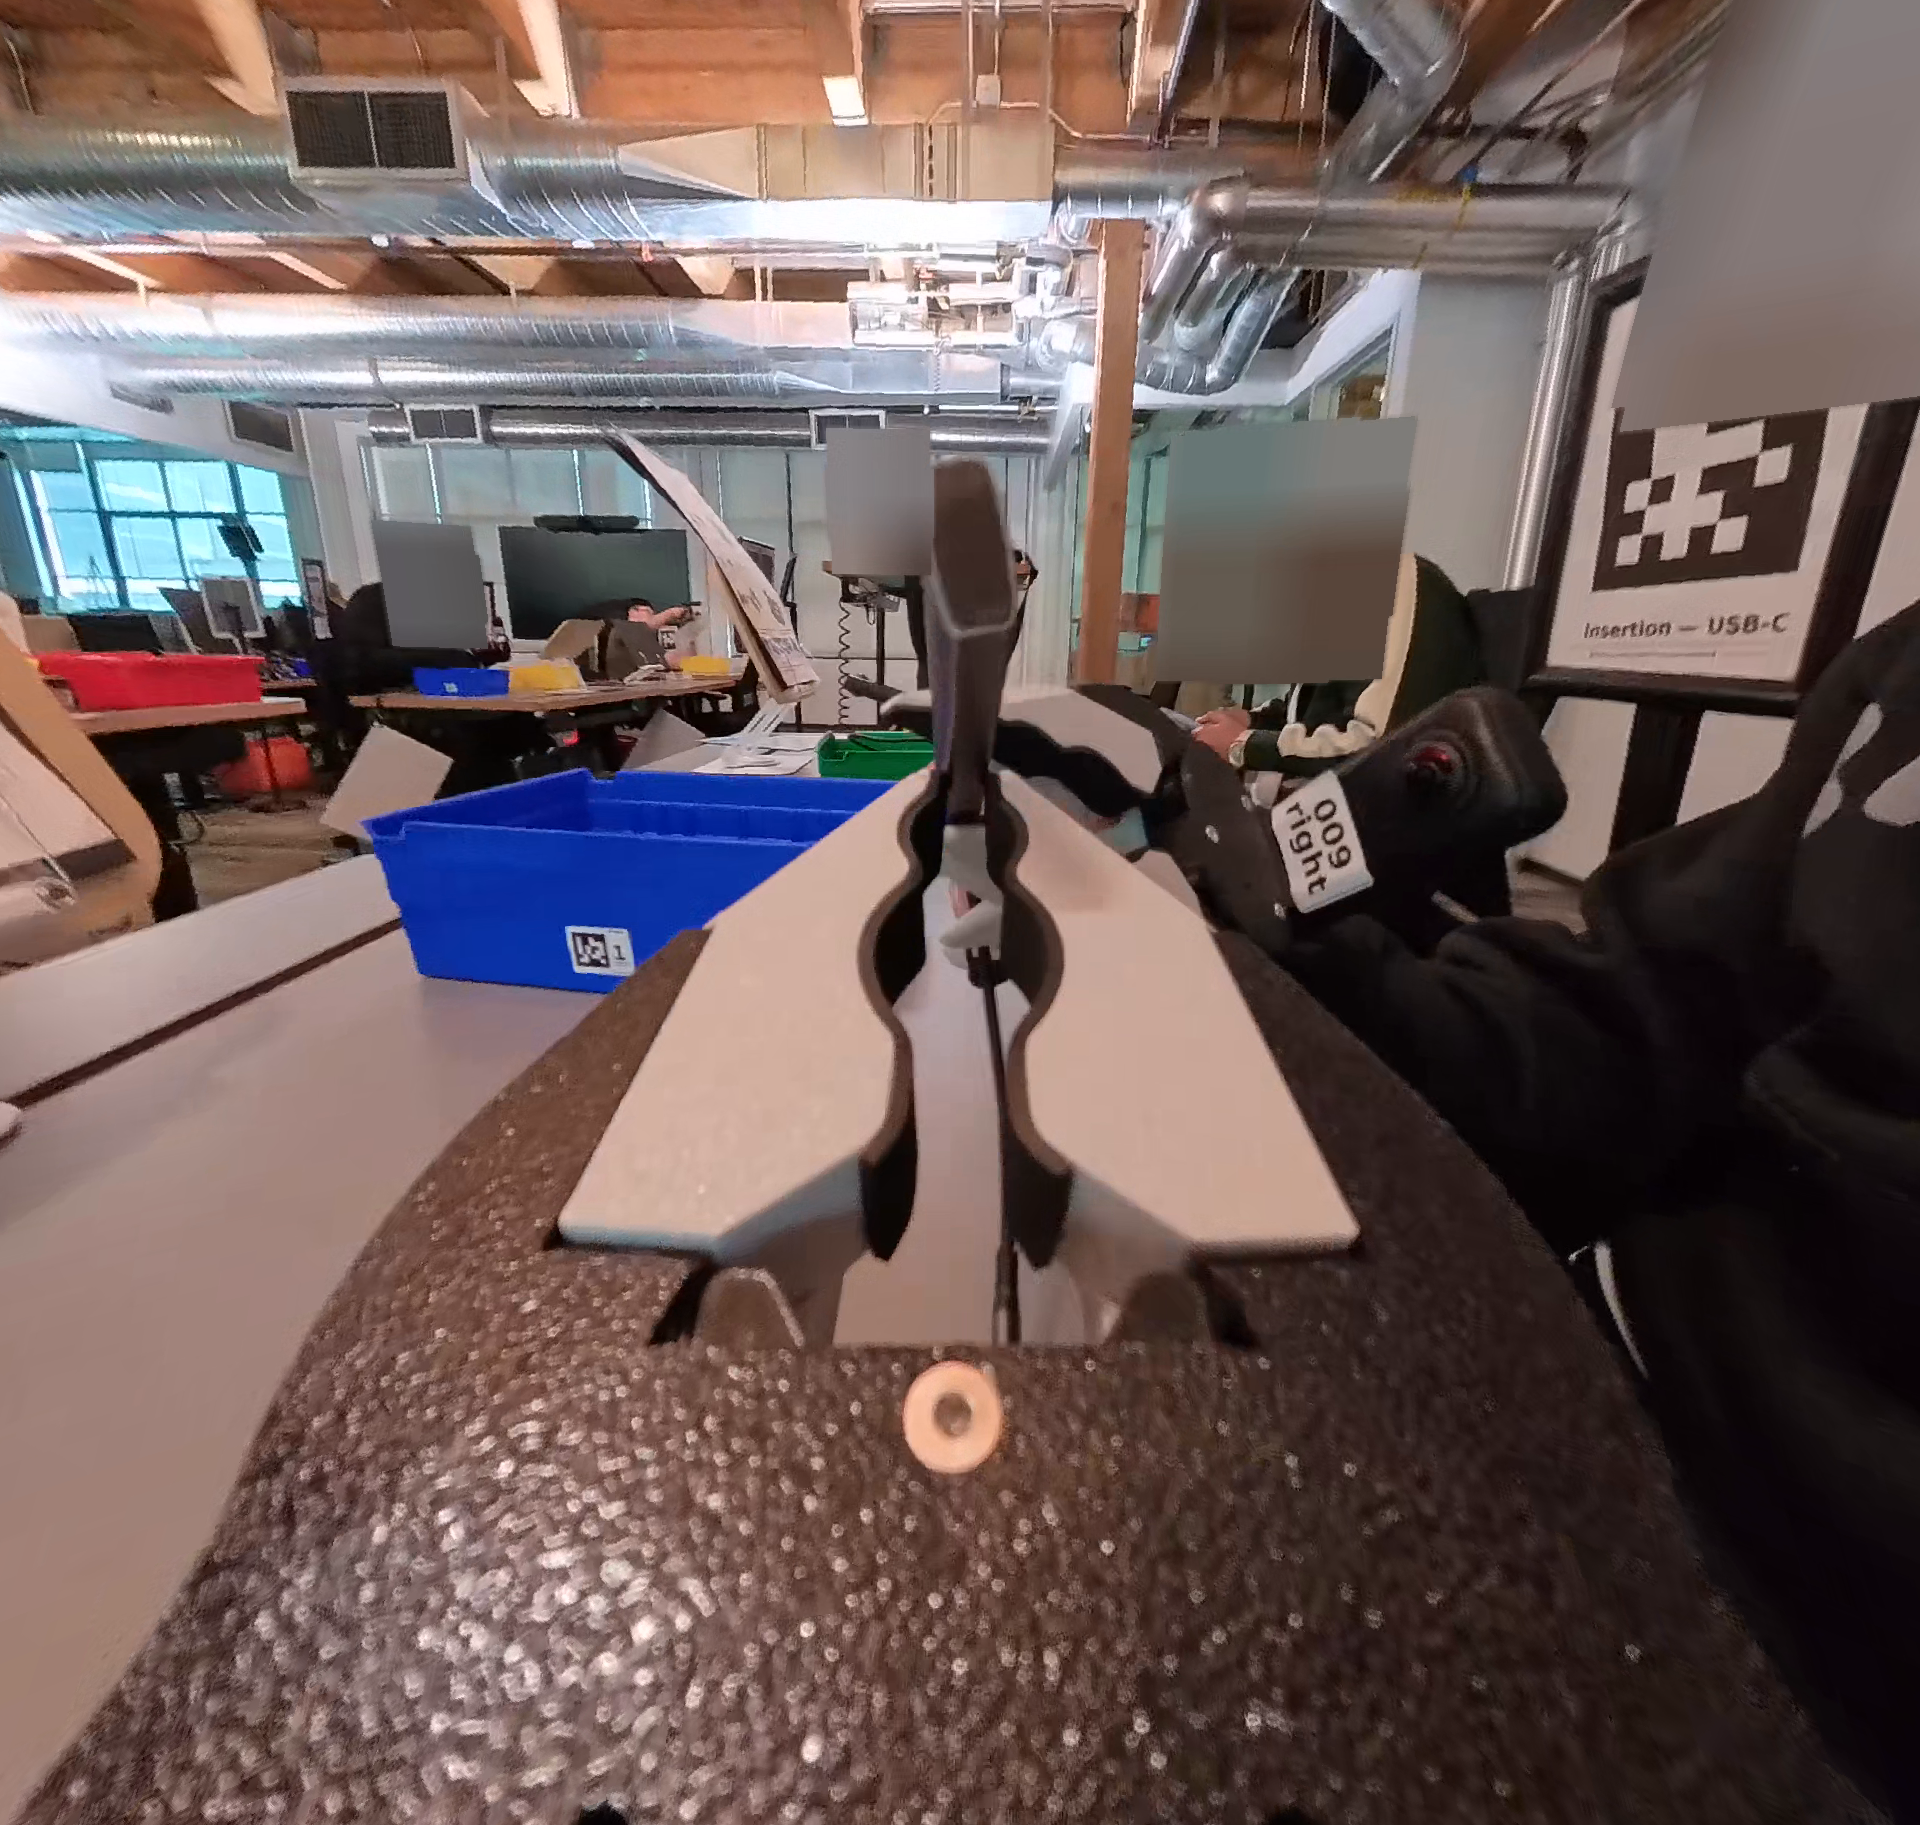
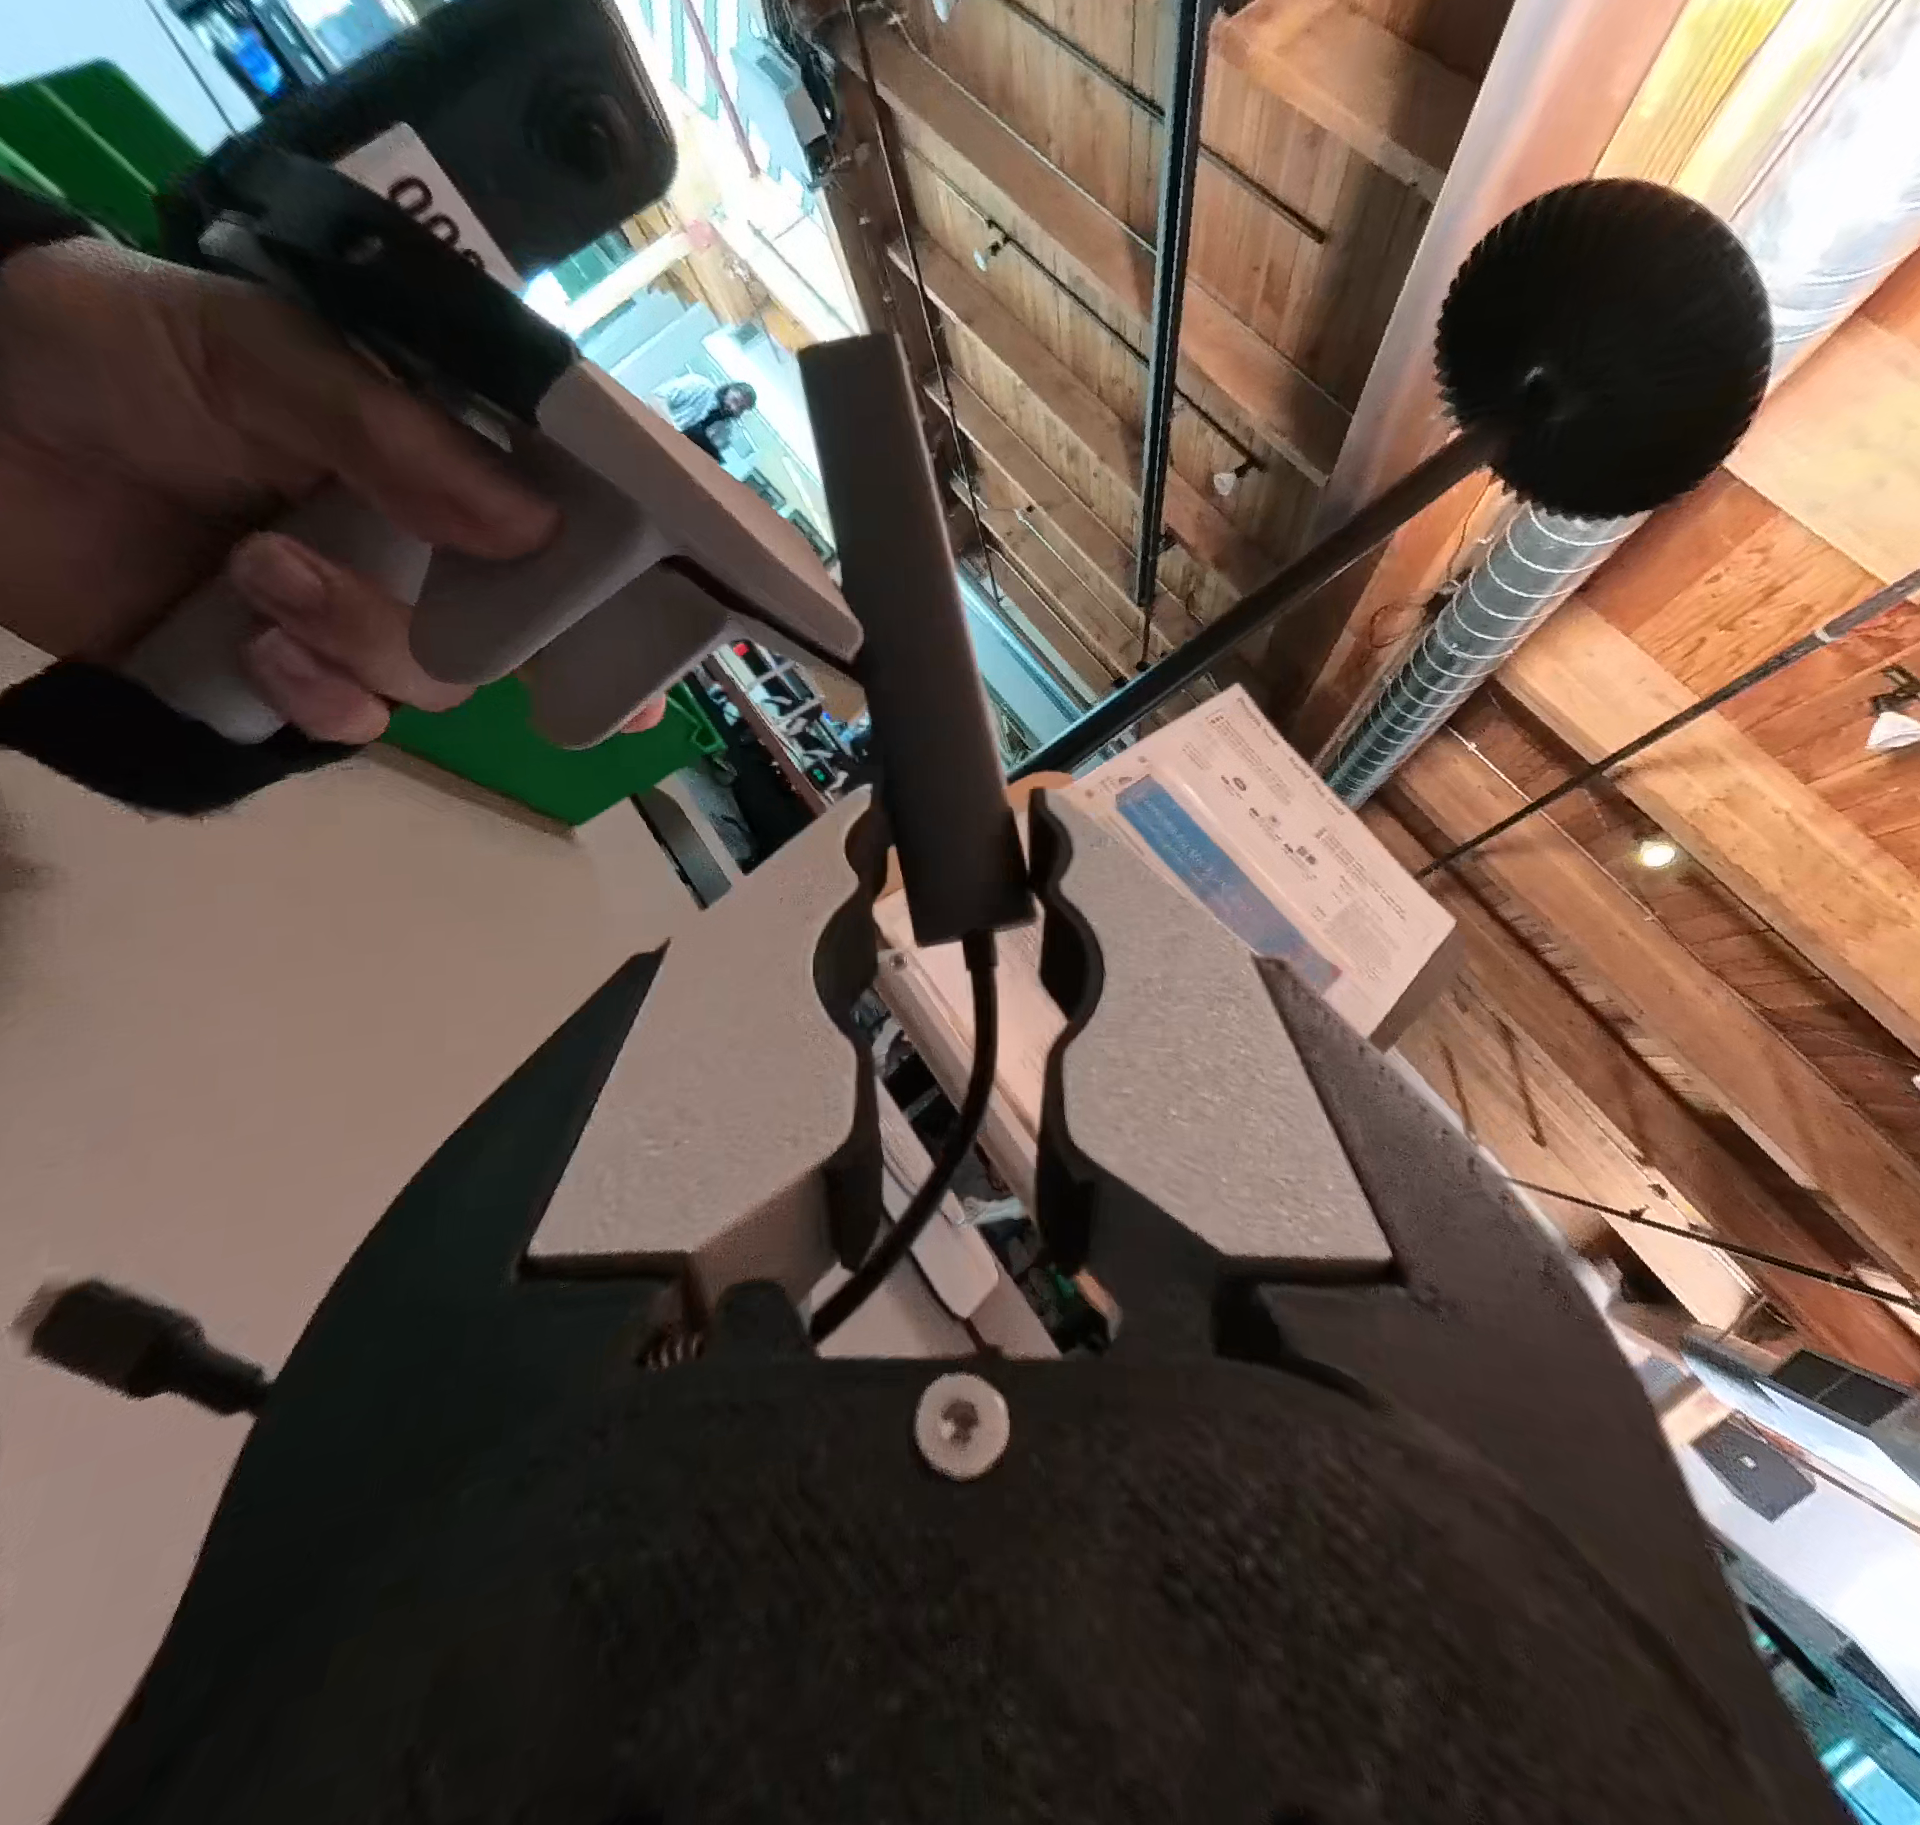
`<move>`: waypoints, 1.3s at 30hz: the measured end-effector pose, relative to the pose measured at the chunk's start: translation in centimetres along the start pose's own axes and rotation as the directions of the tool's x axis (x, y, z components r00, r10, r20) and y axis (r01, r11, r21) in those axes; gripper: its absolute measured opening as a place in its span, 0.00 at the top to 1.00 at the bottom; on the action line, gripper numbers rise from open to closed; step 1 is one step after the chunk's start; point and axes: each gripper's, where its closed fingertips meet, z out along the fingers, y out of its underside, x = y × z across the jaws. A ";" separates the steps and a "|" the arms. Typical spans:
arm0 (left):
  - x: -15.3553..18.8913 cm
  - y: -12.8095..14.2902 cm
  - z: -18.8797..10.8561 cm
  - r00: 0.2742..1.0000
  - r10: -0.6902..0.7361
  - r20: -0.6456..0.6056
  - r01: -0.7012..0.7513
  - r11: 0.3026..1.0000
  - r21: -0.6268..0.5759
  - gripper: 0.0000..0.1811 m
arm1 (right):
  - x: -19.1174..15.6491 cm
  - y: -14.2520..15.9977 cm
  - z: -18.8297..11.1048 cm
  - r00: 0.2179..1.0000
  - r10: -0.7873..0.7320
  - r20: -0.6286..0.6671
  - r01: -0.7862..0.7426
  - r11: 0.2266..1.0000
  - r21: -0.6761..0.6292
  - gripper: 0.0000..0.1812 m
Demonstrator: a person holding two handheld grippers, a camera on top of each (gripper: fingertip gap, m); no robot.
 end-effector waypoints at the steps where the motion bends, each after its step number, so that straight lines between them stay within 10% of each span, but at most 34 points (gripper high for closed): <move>1: -0.2 0.3 0.1 1.000 -0.020 0.003 0.020 1.000 0.006 0.97 | -0.2 0.4 -0.1 1.000 -0.010 0.001 0.010 1.000 -0.012 0.87; 4: -1.5 1.2 0.2 0.995 -0.075 0.066 0.074 0.997 0.011 0.97 | -0.2 2.0 -0.1 0.991 -0.129 -0.032 0.125 0.985 -0.115 0.88; 12: -4.9 3.0 -1.7 0.832 -0.462 0.307 0.518 0.845 -0.132 0.56 | 0.2 4.5 -0.9 0.817 -0.577 -0.006 0.550 0.781 -0.295 0.88; 19: -2.3 2.8 -2.4 0.666 -0.724 0.179 0.745 0.637 -0.197 0.68 | -1.4 2.2 -0.9 0.672 -0.740 -0.029 0.720 0.662 -0.207 0.88; 30: -1.7 4.0 -1.7 0.670 -0.740 0.064 0.726 0.635 -0.262 0.88 | -1.9 2.7 -1.5 0.610 -0.792 -0.005 0.780 0.602 -0.173 0.88; 35: -2.7 4.9 -1.7 0.785 -0.614 0.087 0.611 0.741 -0.281 0.89 | -2.1 4.5 -1.6 0.807 -0.584 0.083 0.589 0.789 -0.175 0.71; 37: -2.8 3.8 -1.7 0.851 -0.521 0.074 0.520 0.814 -0.259 0.89 | -1.8 4.3 -1.9 0.957 -0.262 0.121 0.279 0.948 -0.156 0.58; 39: -2.8 2.5 -2.0 0.928 -0.368 0.049 0.369 0.900 -0.233 0.89 | -1.8 2.9 -2.4 0.940 0.274 0.205 -0.251 0.959 -0.131 0.49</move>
